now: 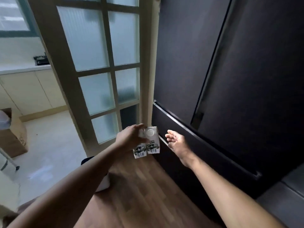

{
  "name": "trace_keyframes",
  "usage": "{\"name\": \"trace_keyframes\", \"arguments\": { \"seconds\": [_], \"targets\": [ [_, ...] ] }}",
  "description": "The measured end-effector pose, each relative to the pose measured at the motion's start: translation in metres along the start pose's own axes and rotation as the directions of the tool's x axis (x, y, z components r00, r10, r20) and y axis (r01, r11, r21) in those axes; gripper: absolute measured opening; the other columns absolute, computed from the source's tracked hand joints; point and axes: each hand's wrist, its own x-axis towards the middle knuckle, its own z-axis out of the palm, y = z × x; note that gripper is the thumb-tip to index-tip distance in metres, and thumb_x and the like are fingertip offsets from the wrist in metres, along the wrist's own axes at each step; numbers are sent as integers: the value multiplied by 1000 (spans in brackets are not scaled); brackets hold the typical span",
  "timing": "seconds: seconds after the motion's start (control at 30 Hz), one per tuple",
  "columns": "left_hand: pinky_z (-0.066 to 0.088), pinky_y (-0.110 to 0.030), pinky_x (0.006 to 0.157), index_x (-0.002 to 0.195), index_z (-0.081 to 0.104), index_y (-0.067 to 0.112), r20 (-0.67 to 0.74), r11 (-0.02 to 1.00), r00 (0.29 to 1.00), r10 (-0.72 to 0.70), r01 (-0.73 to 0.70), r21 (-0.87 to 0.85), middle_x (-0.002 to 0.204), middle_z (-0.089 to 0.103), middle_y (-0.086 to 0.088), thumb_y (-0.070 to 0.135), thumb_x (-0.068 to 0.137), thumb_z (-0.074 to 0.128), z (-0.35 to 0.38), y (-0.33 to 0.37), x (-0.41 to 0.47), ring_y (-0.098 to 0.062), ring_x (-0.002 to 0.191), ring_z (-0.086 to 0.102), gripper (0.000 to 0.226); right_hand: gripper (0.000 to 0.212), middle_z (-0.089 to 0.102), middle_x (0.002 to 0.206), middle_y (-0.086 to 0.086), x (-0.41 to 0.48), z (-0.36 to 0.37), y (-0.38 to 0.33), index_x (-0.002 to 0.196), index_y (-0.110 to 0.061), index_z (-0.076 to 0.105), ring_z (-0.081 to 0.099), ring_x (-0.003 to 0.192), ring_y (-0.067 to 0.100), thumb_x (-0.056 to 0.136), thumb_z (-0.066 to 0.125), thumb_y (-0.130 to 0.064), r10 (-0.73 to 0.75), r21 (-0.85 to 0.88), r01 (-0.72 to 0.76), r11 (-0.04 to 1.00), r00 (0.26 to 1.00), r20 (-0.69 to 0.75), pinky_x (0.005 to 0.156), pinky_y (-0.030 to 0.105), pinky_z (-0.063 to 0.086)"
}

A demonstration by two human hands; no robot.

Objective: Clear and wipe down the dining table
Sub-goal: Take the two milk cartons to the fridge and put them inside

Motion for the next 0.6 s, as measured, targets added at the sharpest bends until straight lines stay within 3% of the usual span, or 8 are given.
{"name": "trace_keyframes", "arguments": {
  "seconds": [0.13, 0.23, 0.33, 0.47, 0.6],
  "targets": [
    [46, -30, 78, 125, 51, 44, 30, 998, 998, 53, -54, 30, 123, 62, 7, 50, 68, 74, 18, 24, 62, -19, 112, 57, 62, 51, 53, 119, 9, 47, -36, 15, 137, -1, 39, 48, 108, 14, 88, 39, 13, 46, 115, -34, 993, 994, -98, 79, 13, 42],
    [44, -30, 79, 126, 51, 42, 55, 992, 993, 105, -109, 61, 123, 62, 7, 49, 70, 74, 33, 45, 119, -20, 113, 57, 61, 47, 56, 118, 10, 91, -65, 29, 137, 1, 41, 50, 108, 13, 90, 44, 6, 90, 204, -49, 978, 976, -197, 89, 19, 42],
    [44, -30, 77, 126, 50, 43, 100, 983, 983, 152, -161, 84, 121, 63, 8, 49, 70, 74, 46, 65, 173, -20, 112, 58, 61, 44, 57, 116, 28, 128, -91, 38, 131, 10, 42, 50, 97, 17, 89, 49, 2, 138, 283, -61, 957, 955, -263, 79, 22, 41],
    [45, -31, 79, 126, 48, 45, 158, 973, 969, 190, -207, 101, 122, 63, 11, 49, 70, 72, 66, 84, 228, -19, 114, 57, 61, 43, 56, 119, 11, 169, -116, 55, 134, 1, 45, 53, 103, 16, 92, 52, -5, 247, 423, -97, 901, 916, -316, 81, 23, 44],
    [47, -33, 82, 129, 45, 45, 226, 968, 953, 201, -229, 103, 126, 61, 10, 53, 70, 71, 96, 90, 272, -19, 115, 57, 65, 38, 55, 90, 5, 200, -131, 81, 127, 7, 48, 49, 80, 11, 95, 51, -11, 362, 539, -129, 832, 863, -353, 80, 26, 43]
  ]
}}
